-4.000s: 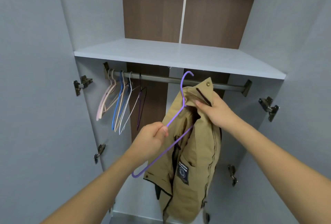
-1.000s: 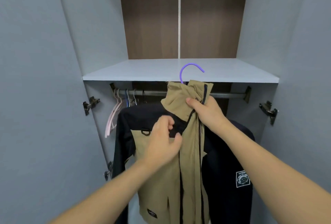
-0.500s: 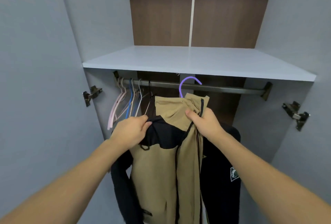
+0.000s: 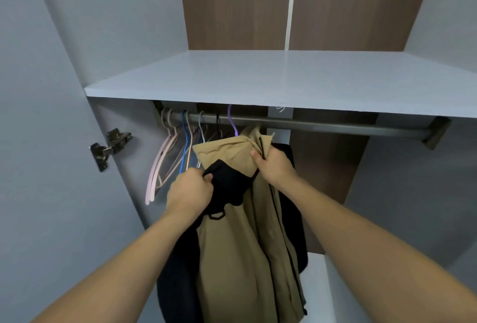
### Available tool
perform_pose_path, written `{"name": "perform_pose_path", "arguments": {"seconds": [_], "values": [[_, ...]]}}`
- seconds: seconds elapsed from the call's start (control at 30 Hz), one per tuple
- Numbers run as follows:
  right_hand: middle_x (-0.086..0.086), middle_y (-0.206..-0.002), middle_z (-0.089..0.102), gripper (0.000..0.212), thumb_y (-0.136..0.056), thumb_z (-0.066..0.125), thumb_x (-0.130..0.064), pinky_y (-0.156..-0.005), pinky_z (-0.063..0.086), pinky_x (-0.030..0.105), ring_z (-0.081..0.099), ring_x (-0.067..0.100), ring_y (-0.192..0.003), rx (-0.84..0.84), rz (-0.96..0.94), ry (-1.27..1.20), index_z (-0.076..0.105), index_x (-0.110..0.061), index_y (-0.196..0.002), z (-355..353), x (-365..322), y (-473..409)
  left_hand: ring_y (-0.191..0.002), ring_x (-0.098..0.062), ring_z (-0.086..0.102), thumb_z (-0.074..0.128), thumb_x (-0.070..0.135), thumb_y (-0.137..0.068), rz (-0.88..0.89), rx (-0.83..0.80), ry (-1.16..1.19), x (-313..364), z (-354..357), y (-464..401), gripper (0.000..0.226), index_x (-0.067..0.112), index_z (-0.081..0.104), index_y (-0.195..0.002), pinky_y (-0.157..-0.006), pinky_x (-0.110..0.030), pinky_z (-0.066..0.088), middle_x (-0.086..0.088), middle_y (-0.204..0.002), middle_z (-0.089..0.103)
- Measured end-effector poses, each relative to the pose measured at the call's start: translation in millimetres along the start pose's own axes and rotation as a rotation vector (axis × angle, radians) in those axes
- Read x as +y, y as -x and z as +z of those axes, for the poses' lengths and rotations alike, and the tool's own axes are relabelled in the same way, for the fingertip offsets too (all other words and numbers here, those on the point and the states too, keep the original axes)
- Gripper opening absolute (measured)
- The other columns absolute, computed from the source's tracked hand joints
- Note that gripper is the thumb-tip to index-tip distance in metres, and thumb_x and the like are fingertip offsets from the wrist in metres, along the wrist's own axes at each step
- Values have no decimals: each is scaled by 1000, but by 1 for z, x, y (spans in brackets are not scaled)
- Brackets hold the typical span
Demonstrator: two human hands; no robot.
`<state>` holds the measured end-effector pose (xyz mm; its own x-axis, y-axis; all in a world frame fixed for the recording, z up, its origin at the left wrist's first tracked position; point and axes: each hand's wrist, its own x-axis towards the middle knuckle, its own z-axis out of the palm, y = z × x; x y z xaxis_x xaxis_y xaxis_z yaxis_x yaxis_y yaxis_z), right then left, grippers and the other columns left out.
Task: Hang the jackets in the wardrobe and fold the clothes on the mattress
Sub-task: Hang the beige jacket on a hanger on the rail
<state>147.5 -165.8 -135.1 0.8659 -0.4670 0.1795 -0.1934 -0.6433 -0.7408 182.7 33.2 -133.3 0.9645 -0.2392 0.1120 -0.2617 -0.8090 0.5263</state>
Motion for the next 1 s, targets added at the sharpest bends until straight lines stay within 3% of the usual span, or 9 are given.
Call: {"name": "perform_pose_path", "arguments": {"seconds": [0.1, 0.27, 0.43, 0.57, 0.67, 0.8, 0.9, 1.0], "values": [[4, -107, 64, 37, -101, 46, -41, -75, 45, 31, 60, 22, -94, 6, 6, -32, 56, -15, -125, 14, 4, -31, -85, -34, 60, 49, 29, -100, -65, 15, 50, 9, 11, -20, 26, 10, 55, -83, -67, -35, 44, -12, -87, 62], [10, -116, 64, 39, -101, 46, -37, -78, 44, 30, 61, 29, -106, 17, 6, -43, 53, -12, -130, 31, 28, -74, -91, -35, 58, 48, 25, -101, -96, 48, 47, 27, 44, -45, 21, 7, 45, -90, -70, -34, 41, -16, -98, 60], [9, -115, 64, 36, -102, 45, -37, -83, 47, 32, 60, 29, -107, 17, -28, -72, 56, -12, -126, 61, 85, -82, -108, -37, 59, 48, 23, -100, -81, 48, 8, 19, 96, -49, 21, 3, 55, -104, -74, -31, 38, -20, -115, 62], [10, -115, 65, 36, -102, 46, -34, -86, 47, 31, 60, 29, -107, 87, -115, -152, 59, -10, -124, 81, 110, -89, -107, -37, 59, 47, 19, -100, 15, 173, -46, 8, 120, -51, 14, 7, 51, -94, -72, -30, 35, -20, -114, 63], [9, -117, 64, 35, -100, 52, -30, -88, 45, 29, 59, 27, -110, 132, -188, -213, 58, -8, -126, 93, 118, -93, -107, -41, 59, 47, 19, -98, 48, 299, -162, -5, 137, -58, 21, 3, 57, -108, -74, -37, 40, -20, -117, 63], [4, -120, 58, 36, -96, 60, -24, -90, 40, 27, 53, 18, -113, 226, -235, -334, 51, -10, -128, 116, 144, -104, -103, -33, 61, 51, 22, -93, 135, 456, -382, -13, 170, -58, 28, 7, 46, -116, -67, -37, 38, -12, -113, 61], [-3, -111, 54, 29, -95, 60, -21, -87, 40, 29, 52, 16, -108, 270, -263, -448, 47, -16, -120, 142, 170, -112, -113, -33, 51, 51, 33, -87, 260, 706, -608, -30, 199, -60, 56, 9, 37, -136, -88, -41, 39, -12, -126, 52], [-3, -108, 54, 34, -93, 61, -21, -82, 39, 27, 53, 15, -101, 303, -277, -469, 46, -16, -123, 170, 207, -116, -139, -40, 28, 50, 41, -82, 373, 849, -714, -56, 233, -66, 77, 14, 29, -151, -116, -53, 17, -22, -151, 30]]}}
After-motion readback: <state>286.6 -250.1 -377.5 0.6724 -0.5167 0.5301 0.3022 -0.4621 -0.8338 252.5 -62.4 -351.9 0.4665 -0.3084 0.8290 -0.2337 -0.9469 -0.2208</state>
